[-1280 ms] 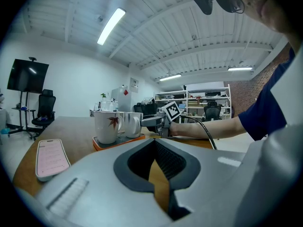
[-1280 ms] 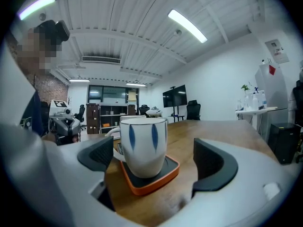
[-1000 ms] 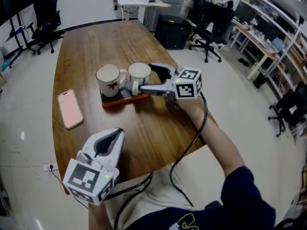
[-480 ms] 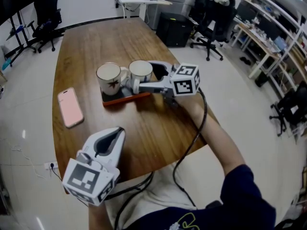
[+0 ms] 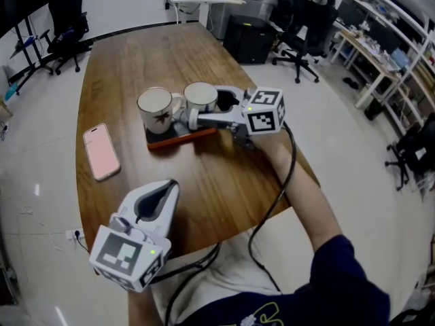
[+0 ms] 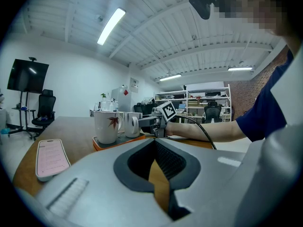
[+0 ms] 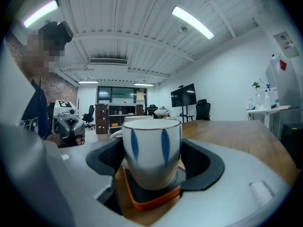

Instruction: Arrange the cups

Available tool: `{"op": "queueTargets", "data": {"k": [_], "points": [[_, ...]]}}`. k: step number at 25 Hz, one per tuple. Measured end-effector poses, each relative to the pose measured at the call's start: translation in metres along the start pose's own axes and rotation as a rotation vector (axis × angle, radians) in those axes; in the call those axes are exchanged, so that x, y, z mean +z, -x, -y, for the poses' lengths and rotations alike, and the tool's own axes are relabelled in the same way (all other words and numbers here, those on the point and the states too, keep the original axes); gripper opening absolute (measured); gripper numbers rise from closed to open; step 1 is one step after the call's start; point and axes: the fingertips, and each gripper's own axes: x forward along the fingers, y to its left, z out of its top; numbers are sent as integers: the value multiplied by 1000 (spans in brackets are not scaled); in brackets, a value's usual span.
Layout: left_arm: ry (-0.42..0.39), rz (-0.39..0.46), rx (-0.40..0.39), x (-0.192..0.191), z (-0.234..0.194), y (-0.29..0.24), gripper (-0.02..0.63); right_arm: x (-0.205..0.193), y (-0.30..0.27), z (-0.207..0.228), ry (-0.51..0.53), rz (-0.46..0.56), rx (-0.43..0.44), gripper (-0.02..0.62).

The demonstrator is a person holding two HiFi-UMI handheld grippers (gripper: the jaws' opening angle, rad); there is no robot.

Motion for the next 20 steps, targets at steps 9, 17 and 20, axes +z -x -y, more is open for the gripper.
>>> {"op": "queueTargets", "data": {"k": [9, 17, 20], "points": [[-1, 2, 3, -1, -1, 1, 3, 0, 2, -2, -1, 2, -14, 364], [-1, 0, 4, 0, -1, 2, 3, 10, 11, -10, 5, 59, -10, 362], [-2, 1, 4, 0, -1, 2, 3, 14, 15, -18, -8, 87, 10, 362]]}}
